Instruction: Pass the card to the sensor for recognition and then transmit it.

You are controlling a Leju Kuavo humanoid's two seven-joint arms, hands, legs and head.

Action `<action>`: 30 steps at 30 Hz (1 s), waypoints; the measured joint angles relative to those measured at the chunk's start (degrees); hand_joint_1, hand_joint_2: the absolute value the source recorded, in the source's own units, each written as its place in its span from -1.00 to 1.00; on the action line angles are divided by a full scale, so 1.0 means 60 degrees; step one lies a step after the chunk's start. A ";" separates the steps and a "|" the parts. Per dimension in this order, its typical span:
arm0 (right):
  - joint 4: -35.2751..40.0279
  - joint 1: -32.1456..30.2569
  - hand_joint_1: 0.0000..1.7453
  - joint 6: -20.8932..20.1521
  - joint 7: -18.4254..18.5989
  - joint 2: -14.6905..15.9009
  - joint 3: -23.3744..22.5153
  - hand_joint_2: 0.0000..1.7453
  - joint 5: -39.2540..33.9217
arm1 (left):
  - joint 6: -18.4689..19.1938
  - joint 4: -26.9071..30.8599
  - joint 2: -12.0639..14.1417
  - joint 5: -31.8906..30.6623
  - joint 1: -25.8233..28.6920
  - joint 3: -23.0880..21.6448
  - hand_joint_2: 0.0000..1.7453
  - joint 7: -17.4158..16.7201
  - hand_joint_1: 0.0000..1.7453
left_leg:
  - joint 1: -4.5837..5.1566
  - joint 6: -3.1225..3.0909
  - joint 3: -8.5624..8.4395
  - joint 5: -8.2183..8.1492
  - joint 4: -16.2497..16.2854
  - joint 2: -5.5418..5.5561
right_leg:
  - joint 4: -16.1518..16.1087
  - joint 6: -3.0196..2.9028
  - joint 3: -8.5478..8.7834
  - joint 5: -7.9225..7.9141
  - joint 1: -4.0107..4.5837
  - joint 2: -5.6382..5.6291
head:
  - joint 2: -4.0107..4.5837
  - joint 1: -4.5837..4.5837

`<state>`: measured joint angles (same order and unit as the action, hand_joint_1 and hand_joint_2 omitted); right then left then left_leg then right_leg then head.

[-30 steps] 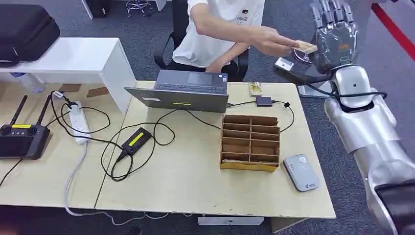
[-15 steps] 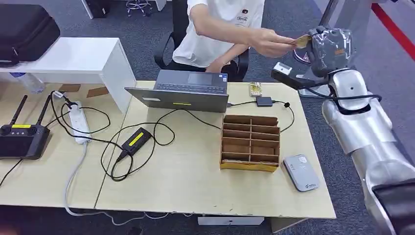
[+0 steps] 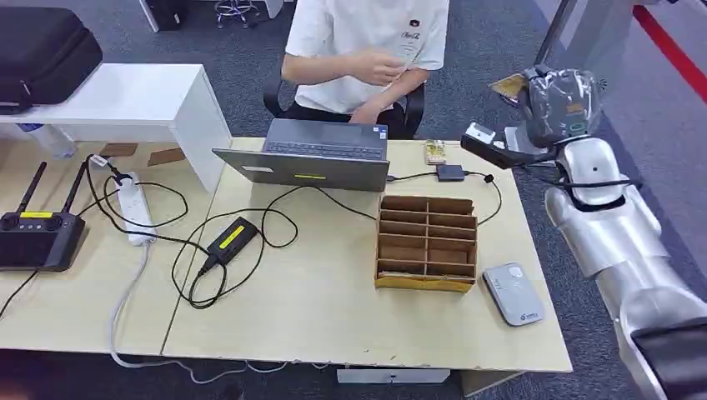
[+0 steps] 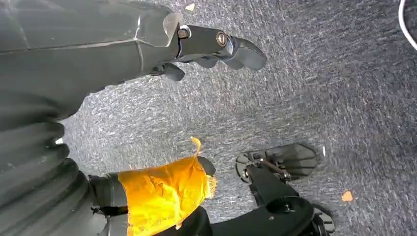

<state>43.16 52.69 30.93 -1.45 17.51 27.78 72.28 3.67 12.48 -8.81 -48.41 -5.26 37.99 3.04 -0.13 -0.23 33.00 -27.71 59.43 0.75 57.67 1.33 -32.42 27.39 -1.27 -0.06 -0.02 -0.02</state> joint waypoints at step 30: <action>0.4103 -0.6168 1.00 0.0995 -0.0171 0.1538 -0.3494 1.00 -0.0223 | -0.0208 0.0000 0.0040 0.0186 0.0315 0.0638 1.00 0.0080 -1.00 | 0.0003 -0.0004 0.0022 -0.0007 -0.0002 0.0008 | -0.0007 0.0001 -0.0016 0.0001 0.0000 0.0012 | 0.0000 0.0000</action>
<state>67.78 15.68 36.90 -2.47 26.73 6.82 70.95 2.43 12.48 -8.57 -47.30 -3.36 41.81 3.52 -0.11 -0.25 33.14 -27.75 59.41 0.80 57.62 1.34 -32.52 27.40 -1.27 0.01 -0.02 -0.02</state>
